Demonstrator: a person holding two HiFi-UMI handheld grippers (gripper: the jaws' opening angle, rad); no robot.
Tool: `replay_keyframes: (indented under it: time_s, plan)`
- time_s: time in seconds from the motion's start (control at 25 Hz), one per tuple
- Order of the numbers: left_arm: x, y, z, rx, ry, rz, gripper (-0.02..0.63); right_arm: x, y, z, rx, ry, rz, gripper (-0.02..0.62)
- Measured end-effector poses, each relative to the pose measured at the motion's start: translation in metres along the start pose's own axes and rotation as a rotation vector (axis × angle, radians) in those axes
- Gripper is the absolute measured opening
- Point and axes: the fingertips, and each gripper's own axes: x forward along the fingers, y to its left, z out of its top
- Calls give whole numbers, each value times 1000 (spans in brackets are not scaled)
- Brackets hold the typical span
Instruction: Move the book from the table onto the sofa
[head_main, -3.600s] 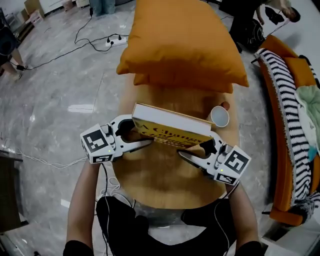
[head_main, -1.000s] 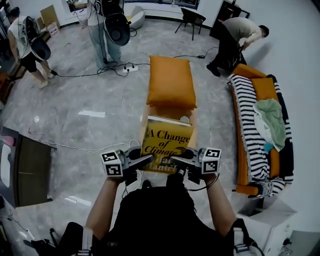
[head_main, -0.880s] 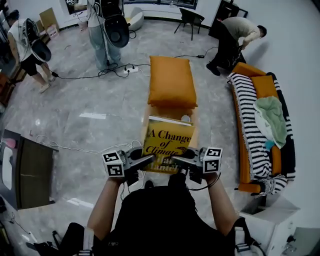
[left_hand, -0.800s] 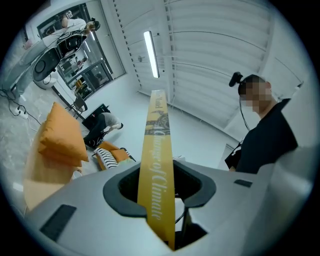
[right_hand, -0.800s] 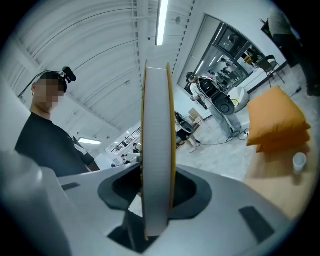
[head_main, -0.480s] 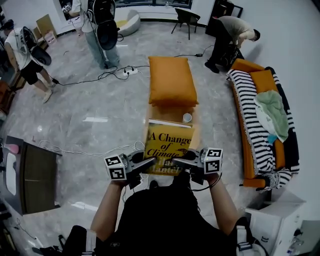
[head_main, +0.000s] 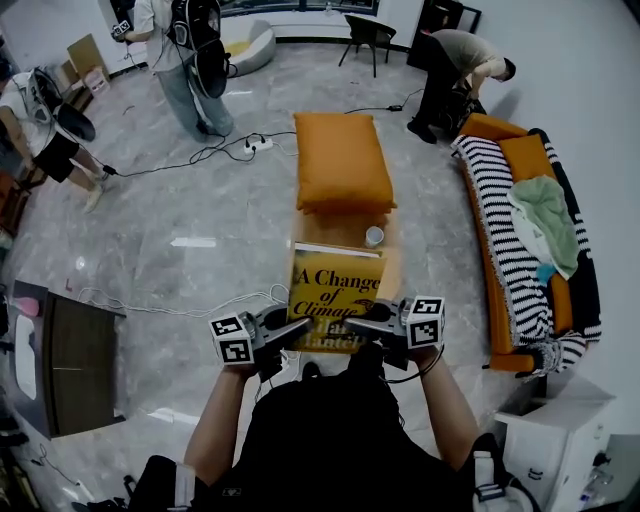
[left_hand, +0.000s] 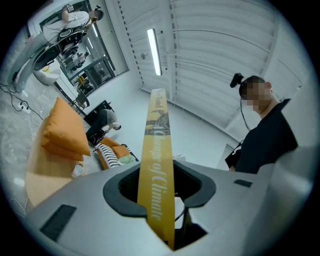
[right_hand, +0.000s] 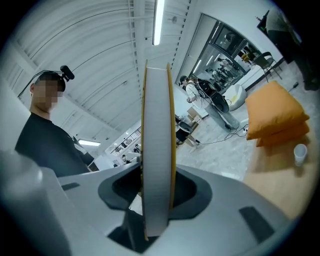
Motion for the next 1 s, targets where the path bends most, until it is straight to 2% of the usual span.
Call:
replay_keyframes:
  time_s: [0.24, 0.48, 0.64, 0.88, 1.0]
  plan:
    - [-3, 0, -4, -7, 6, -17, 152, 0, 1, -6, 7, -19, -19, 156]
    - [25, 1, -6, -22, 51, -44, 152, -26, -5, -2, 17, -61, -49, 156]
    - [62, -6, -13, -33, 90, -79, 152, -63, -7, 1, 29, -103, -84, 156]
    - [162, -30, -46, -43, 167, -149, 152, -170, -9, -1, 38, -188, -150, 156]
    - [188, -40, -55, -50, 197, -193, 152, -199, -5, -5, 52, -224, -190, 156]
